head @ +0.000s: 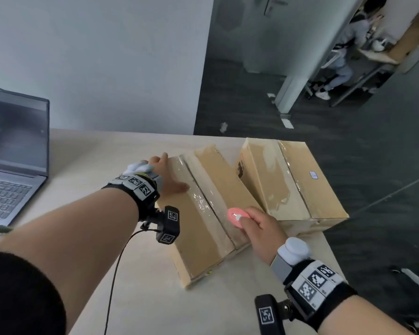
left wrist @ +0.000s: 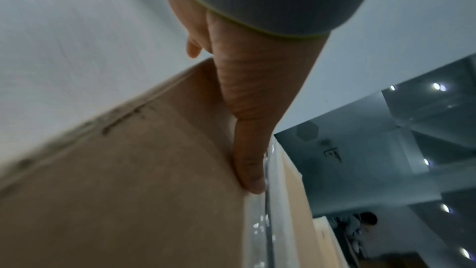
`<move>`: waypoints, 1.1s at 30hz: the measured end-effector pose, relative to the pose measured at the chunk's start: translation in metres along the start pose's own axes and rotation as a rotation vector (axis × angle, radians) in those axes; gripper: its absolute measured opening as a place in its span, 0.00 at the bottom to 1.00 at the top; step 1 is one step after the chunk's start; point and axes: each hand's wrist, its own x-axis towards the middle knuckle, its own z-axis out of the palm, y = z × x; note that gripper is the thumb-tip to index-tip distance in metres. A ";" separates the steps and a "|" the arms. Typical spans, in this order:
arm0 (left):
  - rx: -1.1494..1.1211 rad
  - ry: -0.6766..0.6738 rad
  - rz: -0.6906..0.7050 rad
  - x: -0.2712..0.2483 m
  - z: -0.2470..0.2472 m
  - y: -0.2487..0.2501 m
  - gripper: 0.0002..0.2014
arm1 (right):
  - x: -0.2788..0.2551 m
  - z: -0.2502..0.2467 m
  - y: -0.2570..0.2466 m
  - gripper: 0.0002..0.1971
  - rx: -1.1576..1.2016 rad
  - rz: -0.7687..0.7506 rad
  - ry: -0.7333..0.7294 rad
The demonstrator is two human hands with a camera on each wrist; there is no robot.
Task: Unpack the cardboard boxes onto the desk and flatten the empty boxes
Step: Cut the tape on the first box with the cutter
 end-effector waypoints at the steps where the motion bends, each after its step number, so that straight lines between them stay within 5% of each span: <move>1: 0.030 0.012 0.022 0.000 0.001 0.003 0.67 | -0.002 -0.003 0.001 0.18 0.037 0.018 -0.004; 3: 0.052 0.028 0.044 -0.006 0.002 0.003 0.60 | -0.006 -0.002 0.000 0.19 0.124 0.051 -0.017; 8: 0.040 -0.032 0.113 -0.028 0.017 0.015 0.62 | -0.010 0.000 0.002 0.25 0.360 0.115 0.003; 13: 0.096 -0.116 0.131 -0.052 0.040 0.011 0.61 | 0.002 0.012 -0.016 0.09 0.516 0.143 0.045; 19: 0.032 -0.150 0.169 -0.057 0.045 0.011 0.62 | 0.020 0.030 -0.028 0.05 0.620 0.305 -0.005; 23: 0.019 -0.174 0.156 -0.057 0.041 0.013 0.64 | 0.041 0.034 -0.038 0.11 0.715 0.443 0.017; 29: -0.021 -0.210 0.172 -0.055 0.042 0.010 0.62 | 0.056 0.040 -0.042 0.05 0.808 0.371 -0.070; 33: -0.039 -0.219 0.188 -0.053 0.042 0.010 0.58 | 0.064 0.042 -0.043 0.04 0.673 0.335 -0.116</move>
